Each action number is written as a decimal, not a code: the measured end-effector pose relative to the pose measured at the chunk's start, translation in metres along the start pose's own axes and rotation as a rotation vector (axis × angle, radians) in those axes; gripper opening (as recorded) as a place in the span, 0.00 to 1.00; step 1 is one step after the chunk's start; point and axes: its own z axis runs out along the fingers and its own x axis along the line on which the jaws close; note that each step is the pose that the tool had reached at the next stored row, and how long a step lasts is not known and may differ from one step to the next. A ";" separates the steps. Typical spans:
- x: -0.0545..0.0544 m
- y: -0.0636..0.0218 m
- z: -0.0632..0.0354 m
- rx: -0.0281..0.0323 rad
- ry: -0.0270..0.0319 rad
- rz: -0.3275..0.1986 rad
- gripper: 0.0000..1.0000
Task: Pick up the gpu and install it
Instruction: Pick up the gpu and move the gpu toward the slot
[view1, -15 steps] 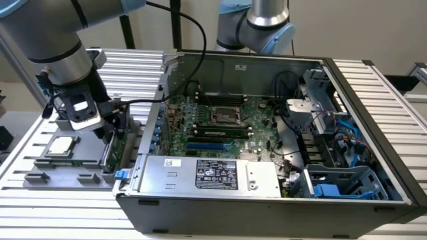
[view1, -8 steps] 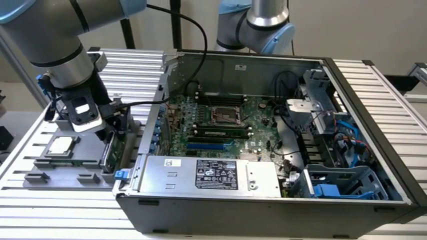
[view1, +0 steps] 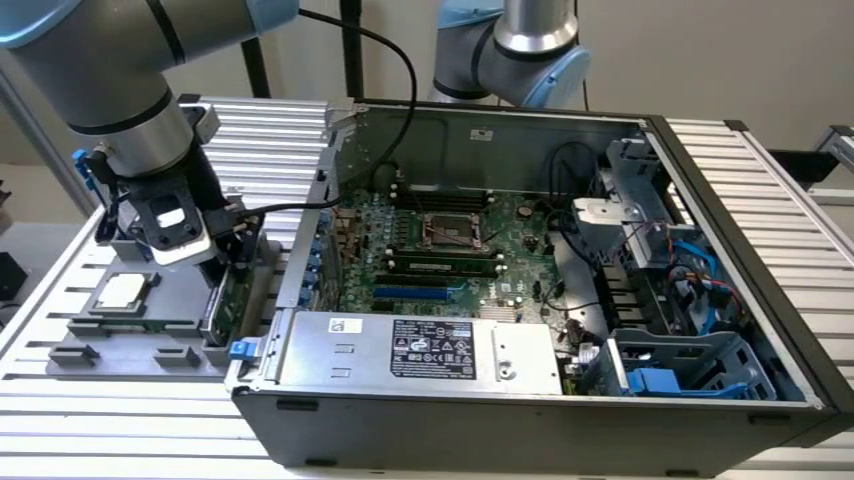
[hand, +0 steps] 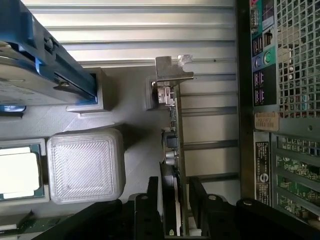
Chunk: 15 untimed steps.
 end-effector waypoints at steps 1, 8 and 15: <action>0.000 0.0000 0.0000 0.0000 0.0000 0.000 1.00; 0.002 0.0000 -0.0003 0.0001 -0.0003 0.000 1.00; 0.003 0.0006 -0.0003 0.0001 -0.0014 0.001 0.00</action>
